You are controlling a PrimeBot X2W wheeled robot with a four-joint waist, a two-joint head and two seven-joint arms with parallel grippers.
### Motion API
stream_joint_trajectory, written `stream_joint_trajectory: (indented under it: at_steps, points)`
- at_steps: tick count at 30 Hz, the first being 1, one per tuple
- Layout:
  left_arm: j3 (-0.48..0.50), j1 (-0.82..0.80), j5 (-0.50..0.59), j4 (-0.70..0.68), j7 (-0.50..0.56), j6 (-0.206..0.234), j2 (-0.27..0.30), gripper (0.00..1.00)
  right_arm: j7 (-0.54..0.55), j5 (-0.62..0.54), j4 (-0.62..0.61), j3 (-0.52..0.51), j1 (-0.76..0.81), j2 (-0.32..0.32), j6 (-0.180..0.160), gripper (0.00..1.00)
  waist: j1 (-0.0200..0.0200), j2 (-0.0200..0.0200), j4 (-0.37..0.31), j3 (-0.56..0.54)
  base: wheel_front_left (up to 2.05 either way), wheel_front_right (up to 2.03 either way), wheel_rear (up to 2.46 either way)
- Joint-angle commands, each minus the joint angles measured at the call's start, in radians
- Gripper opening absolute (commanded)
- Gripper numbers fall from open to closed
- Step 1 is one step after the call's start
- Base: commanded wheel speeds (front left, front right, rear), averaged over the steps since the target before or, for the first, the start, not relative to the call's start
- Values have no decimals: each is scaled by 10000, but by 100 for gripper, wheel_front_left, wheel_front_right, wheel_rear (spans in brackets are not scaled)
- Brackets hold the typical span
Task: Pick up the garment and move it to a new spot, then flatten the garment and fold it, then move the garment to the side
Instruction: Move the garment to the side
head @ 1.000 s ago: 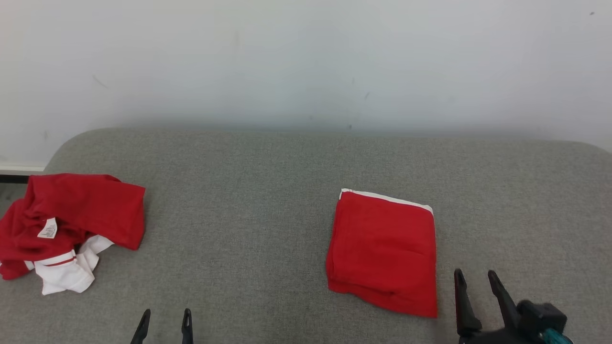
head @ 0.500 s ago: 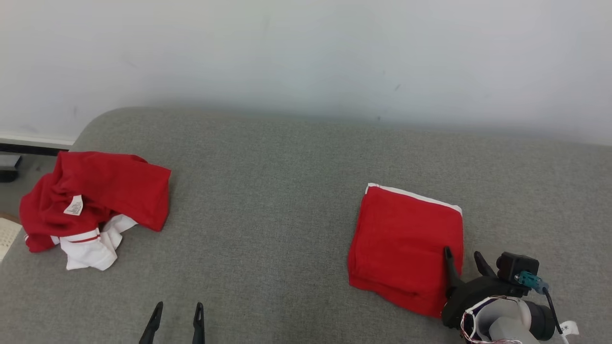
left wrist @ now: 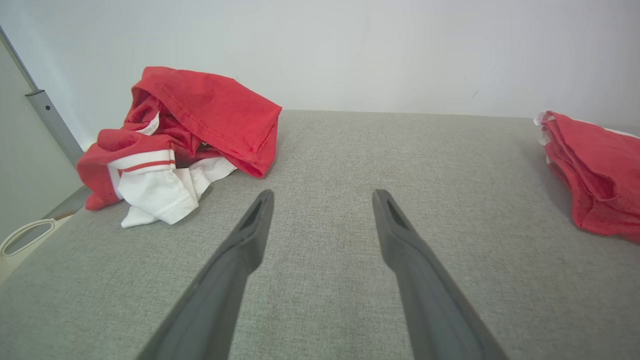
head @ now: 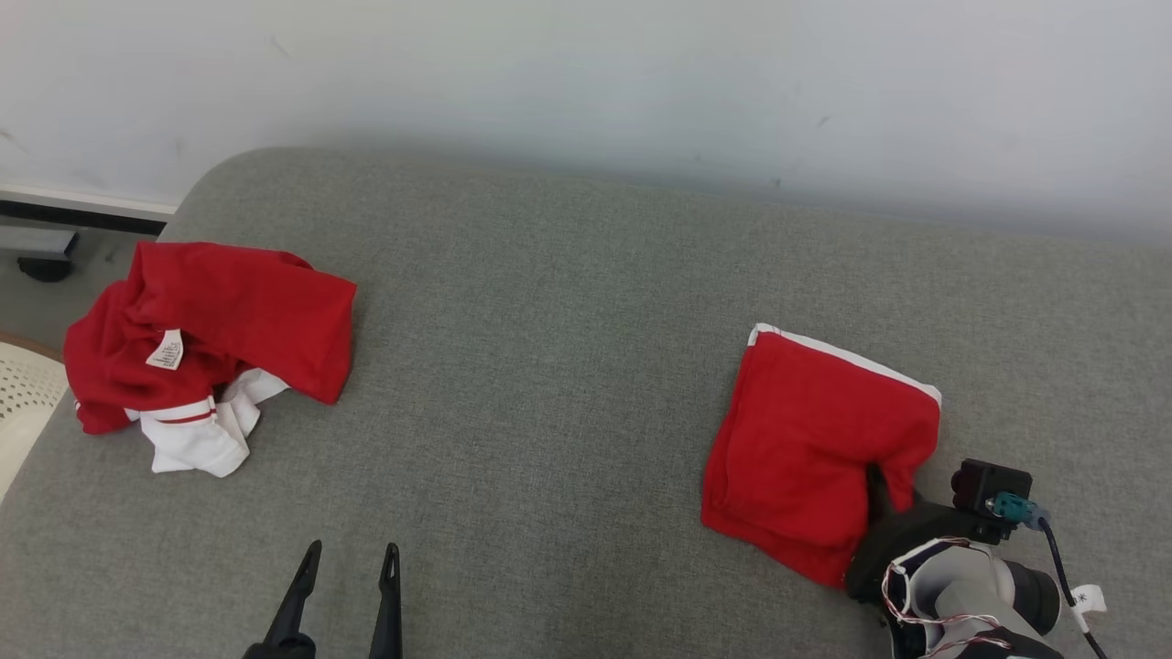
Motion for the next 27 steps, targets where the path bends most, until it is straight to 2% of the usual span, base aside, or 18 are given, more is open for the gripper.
stream_joint_trajectory:
  at_steps: [1,6,15,22,27]
  points:
    - [-7,-87,-36,26,-32,-17,5,100,96,67,178,99,71,82,-25,0,0,-1,63,82,0,0,0]
    - [52,-168,-110,-26,-32,49,7,100,76,-597,-262,805,-44,-161,-25,0,0,-1,-121,143,0,0,0]
    - [38,-228,-257,-146,-32,99,5,100,53,-1469,-1223,2536,-530,-1524,-25,0,0,-1,-948,320,0,0,0]
    - [95,-443,-154,-237,-32,11,8,100,52,-1628,-997,3889,-1539,-2742,-23,0,0,-1,-1577,727,0,0,0]
    - [191,-693,10,-339,-32,-109,7,100,55,-1746,-649,4763,-2442,-3629,-25,0,0,-1,-1768,1157,0,0,0]
